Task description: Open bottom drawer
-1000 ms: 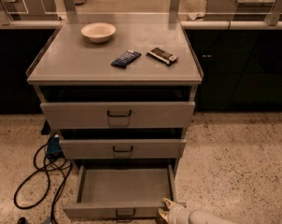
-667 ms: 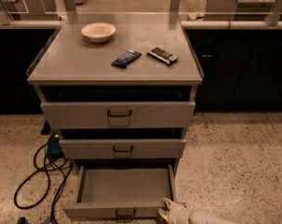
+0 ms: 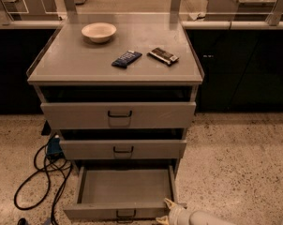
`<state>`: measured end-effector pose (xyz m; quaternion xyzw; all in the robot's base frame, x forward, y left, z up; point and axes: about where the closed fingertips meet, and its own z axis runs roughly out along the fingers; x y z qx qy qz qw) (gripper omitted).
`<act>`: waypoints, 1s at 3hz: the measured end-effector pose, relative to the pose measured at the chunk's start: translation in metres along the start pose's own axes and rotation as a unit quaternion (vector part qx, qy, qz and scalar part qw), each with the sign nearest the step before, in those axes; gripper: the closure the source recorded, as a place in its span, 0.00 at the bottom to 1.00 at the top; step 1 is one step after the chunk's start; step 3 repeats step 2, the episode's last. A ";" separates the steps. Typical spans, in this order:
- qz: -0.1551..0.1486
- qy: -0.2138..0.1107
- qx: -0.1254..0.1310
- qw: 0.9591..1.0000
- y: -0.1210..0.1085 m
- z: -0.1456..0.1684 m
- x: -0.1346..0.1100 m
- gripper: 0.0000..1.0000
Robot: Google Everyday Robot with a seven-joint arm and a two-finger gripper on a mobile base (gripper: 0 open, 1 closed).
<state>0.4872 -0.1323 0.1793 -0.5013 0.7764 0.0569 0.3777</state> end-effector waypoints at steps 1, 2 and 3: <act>0.000 0.000 0.000 1.000 0.000 0.000 0.000 0.00; 0.000 0.000 0.000 1.000 0.000 0.000 0.000 0.00; 0.000 0.000 0.000 1.000 0.000 0.000 0.000 0.00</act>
Offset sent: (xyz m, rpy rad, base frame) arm 0.0000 0.0000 0.0000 0.0000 0.0000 0.0000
